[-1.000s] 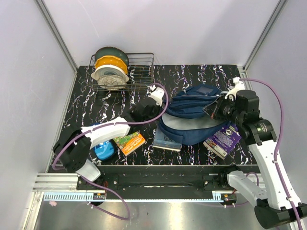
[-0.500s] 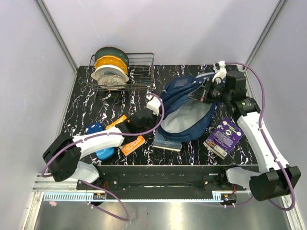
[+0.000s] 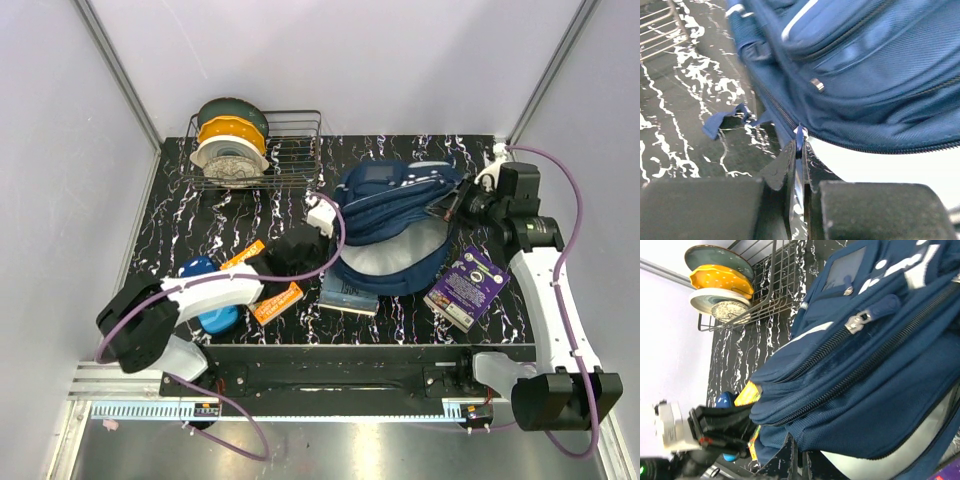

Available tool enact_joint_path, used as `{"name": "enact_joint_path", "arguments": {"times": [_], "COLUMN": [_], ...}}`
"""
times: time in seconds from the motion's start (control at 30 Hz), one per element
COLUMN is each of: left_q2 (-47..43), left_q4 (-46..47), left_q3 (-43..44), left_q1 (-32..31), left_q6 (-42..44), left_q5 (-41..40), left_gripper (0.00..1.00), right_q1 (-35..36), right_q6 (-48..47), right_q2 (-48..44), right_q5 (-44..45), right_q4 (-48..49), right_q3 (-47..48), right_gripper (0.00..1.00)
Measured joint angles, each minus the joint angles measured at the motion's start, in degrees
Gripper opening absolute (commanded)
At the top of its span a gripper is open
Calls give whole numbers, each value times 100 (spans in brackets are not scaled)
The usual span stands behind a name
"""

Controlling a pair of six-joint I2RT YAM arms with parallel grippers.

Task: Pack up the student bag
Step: Unzip the student bag at the center of the board.

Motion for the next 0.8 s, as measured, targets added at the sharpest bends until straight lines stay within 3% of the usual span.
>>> {"name": "enact_joint_path", "arguments": {"times": [0.13,0.33,0.8], "left_q2": [343,772,1530], "left_q4": [343,562,835], "left_q3": [4,160,667], "left_q1": [437,511,1062], "left_q6": [-24,7,133], "left_q5": [122,181,1158], "left_gripper": [0,0,0], "right_q1": [-181,-459,-551], "right_q6": [-20,-11,186], "right_q2": [-181,-203,-531], "right_q5": [-76,-411,-1733], "right_q4": [-216,-234,-245], "right_q3": [-59,-70,-66], "right_gripper": [0,0,0]}}
